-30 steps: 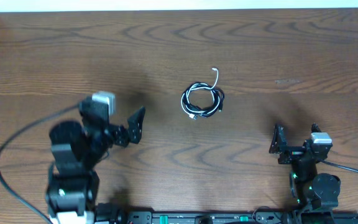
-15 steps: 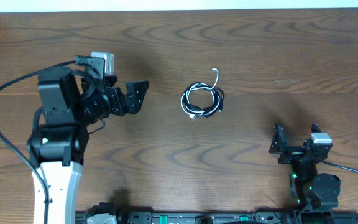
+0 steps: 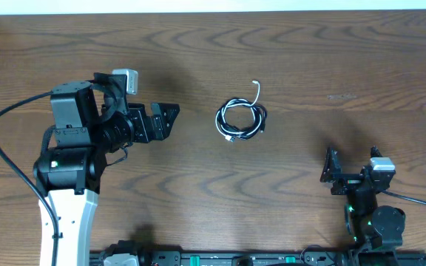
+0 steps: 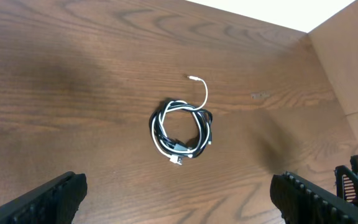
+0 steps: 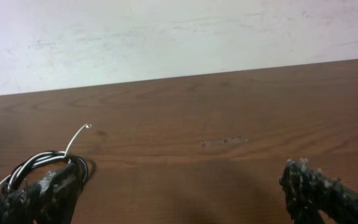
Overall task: Untangle cables
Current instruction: 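Raise the left arm and move its gripper above the cable coil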
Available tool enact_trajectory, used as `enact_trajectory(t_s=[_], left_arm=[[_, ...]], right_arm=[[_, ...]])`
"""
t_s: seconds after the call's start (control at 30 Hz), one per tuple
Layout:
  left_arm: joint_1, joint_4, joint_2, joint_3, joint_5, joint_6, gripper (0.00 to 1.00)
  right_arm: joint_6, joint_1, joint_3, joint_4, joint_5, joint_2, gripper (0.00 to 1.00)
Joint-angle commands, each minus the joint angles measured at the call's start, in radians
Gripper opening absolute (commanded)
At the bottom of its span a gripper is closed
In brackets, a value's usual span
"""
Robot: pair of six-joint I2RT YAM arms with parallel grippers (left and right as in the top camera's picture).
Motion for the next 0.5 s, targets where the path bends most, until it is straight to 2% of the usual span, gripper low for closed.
enact_trajectory(t_s=[0.0,0.27,0.33,0.47], left_arm=[[0.003,0.018,-0.006,0.008,0.016,-0.01,0.99],[0.002,0.029,0.024,0.008,0.018,-0.015,0.99],[-0.011,0.035,0.039,0.008,0.018,-0.063,0.99],[-0.063,0.053,0.046,0.008,0.005,-0.074,0.99]], right_arm=[[0.007,-0.003,-0.004,-0.001,-0.002,-0.005,0.99],[0.007,-0.003,-0.004,-0.001,-0.002,-0.005,0.99],[0.007,-0.003,-0.004,-0.001,-0.002,-0.005,0.99],[0.007,-0.003,-0.004,-0.001,-0.002,-0.005,0.99]])
